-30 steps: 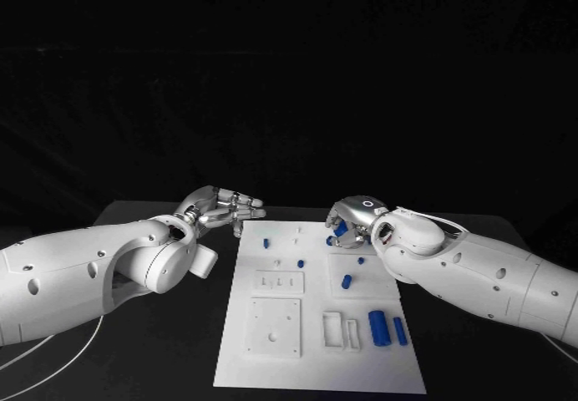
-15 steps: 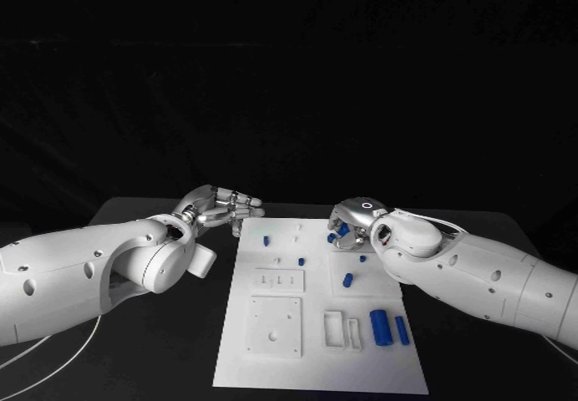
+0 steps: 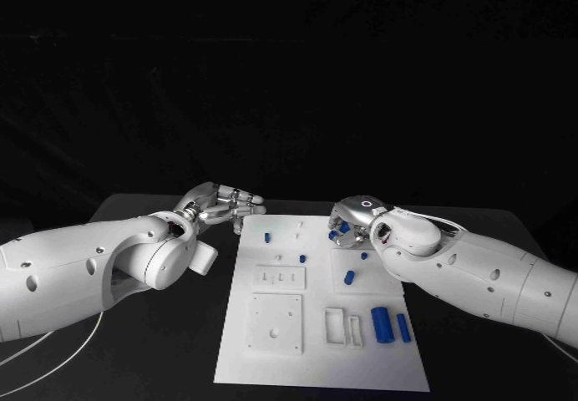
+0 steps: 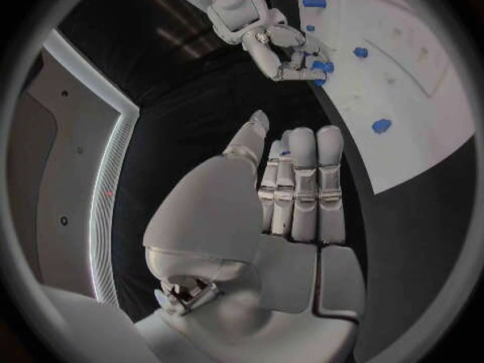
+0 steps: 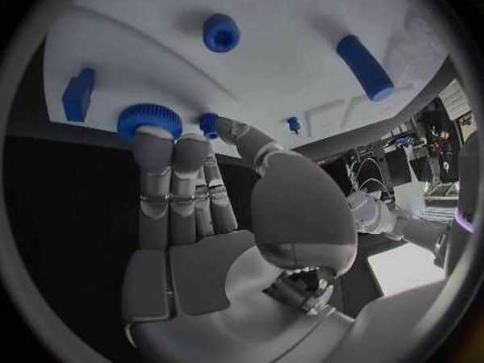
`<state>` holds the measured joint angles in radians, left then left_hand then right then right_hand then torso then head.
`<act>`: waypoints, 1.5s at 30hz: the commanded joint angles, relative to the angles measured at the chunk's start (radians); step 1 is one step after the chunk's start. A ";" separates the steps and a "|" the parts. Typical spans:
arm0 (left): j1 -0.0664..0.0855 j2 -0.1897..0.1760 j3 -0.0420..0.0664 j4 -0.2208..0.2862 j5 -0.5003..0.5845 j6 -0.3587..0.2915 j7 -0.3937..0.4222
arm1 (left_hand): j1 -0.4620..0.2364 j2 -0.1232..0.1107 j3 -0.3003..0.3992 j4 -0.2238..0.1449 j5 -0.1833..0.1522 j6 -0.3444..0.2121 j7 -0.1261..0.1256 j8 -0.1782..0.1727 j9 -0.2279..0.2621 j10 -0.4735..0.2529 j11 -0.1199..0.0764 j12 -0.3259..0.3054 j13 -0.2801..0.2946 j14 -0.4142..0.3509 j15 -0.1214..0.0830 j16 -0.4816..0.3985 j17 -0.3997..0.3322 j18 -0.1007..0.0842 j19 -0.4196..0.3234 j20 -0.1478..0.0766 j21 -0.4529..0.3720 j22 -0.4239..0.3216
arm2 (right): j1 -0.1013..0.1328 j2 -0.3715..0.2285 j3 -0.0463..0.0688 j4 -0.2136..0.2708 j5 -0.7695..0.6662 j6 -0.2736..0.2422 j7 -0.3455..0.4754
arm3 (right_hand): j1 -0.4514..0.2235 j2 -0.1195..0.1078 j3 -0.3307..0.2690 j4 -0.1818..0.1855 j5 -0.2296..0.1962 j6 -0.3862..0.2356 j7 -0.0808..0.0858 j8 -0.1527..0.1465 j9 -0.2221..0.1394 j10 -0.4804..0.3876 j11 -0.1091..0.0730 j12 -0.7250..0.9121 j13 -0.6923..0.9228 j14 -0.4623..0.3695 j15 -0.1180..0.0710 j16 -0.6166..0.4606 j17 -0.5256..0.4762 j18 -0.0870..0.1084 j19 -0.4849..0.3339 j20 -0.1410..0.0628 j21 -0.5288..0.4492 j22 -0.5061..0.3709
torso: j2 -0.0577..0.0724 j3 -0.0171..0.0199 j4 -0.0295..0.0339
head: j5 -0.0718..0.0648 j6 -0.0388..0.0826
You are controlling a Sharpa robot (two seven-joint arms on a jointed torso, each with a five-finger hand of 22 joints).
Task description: Assemble the parts on the task board
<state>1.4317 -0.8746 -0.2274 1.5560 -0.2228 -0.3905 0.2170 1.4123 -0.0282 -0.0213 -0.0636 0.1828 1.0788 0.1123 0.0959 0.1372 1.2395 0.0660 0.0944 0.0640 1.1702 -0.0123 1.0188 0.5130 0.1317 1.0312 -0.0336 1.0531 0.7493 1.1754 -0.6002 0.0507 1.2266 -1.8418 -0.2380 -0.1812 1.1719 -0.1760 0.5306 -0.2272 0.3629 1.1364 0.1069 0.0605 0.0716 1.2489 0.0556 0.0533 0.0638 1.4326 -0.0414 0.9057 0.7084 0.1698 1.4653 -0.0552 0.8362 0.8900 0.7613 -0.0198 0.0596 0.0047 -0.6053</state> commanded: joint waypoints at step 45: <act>0.003 0.009 0.001 -0.023 -0.005 0.014 0.007 | -0.007 0.001 0.006 0.004 0.005 -0.006 -0.001 -0.003 0.001 -0.007 0.000 -0.001 -0.001 0.004 0.007 0.007 -0.007 0.013 0.003 0.008 0.000 0.005 | -0.009 0.025 0.004 0.046 -0.075 -0.143 -0.084 | 0.055 0.058 0.034 -0.035 -0.107 0.104 -0.025 0.003 0.022 0.122 -0.038 0.007 0.017 0.002 -0.024 -0.002 0.013 -0.023 0.025 -0.032 -0.008 0.119 | 0.005 -0.0038 0.0057 | 0.000 0.004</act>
<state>1.4319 -0.8671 -0.2274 1.5322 -0.2239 -0.3842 0.2147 1.4124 -0.0283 -0.0186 -0.0609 0.1828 1.0788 0.1123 0.0959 0.1370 1.2397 0.0658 0.0945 0.0639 1.1738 -0.0088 1.0187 0.5071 0.1344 1.0347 -0.0300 1.0529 0.7532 1.1656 -0.5777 0.0544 1.2694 -1.8815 -0.3327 -0.2308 1.2309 -0.1172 0.5589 -0.2626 0.2595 1.2342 0.0807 0.0607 0.0926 1.3639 0.0161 0.0552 0.0810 1.4366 -0.0589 0.9058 0.7197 0.1364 1.4686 -0.0804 0.8319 1.0085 0.7652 -0.0228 0.0621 0.0042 -0.6038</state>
